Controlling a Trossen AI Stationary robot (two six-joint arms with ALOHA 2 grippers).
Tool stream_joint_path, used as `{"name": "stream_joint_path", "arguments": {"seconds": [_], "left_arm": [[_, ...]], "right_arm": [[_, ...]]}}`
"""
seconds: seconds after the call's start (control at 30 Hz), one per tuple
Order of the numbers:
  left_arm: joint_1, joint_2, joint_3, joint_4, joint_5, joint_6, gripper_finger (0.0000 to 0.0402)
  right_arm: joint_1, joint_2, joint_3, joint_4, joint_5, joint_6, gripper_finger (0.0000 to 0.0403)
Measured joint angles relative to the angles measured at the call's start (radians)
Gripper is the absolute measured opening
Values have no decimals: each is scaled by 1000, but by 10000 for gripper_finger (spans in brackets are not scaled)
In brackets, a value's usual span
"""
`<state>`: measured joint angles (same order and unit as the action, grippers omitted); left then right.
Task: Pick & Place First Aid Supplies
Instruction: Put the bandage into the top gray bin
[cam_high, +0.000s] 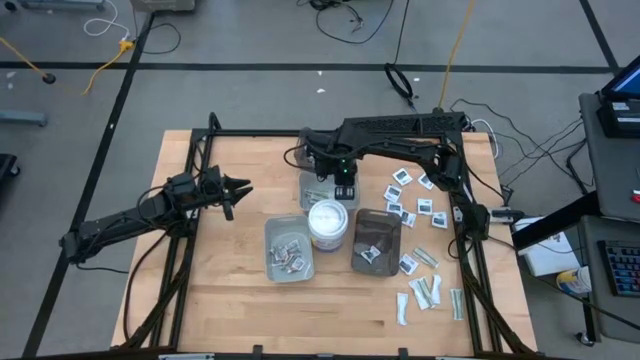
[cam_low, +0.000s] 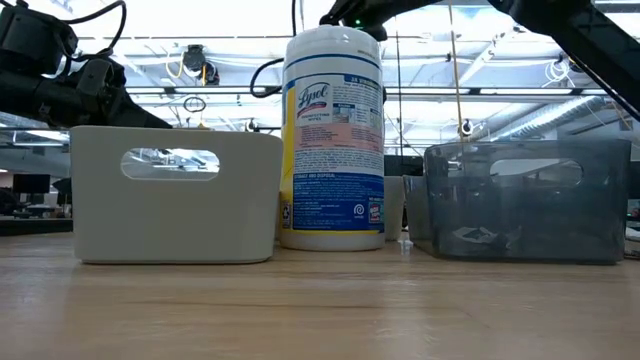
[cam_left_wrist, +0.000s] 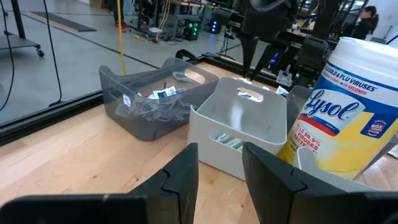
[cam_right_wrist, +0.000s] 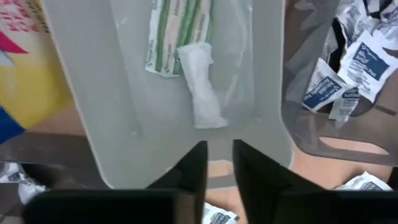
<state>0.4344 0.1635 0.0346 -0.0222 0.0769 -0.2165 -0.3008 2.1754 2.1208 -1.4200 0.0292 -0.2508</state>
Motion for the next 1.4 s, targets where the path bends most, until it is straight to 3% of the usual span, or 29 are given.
{"name": "stream_joint_path", "arguments": {"seconds": [0.3, 0.67, 0.97, 1.4], "left_arm": [[0, 0, 0, 0, 0, 0, 129], [0, 0, 0, 0, 0, 0, 129], [0, 0, 0, 1, 0, 0, 129], [0, 0, 0, 3, 0, 0, 129]], "right_arm": [[-3, 0, 0, 25, 0, -32, 165], [-49, -60, -37, -103, 0, 390, 180], [-62, -265, -338, 110, 22, 660, 180], [72, -608, -746, 120, 18, 982, 181]]}}
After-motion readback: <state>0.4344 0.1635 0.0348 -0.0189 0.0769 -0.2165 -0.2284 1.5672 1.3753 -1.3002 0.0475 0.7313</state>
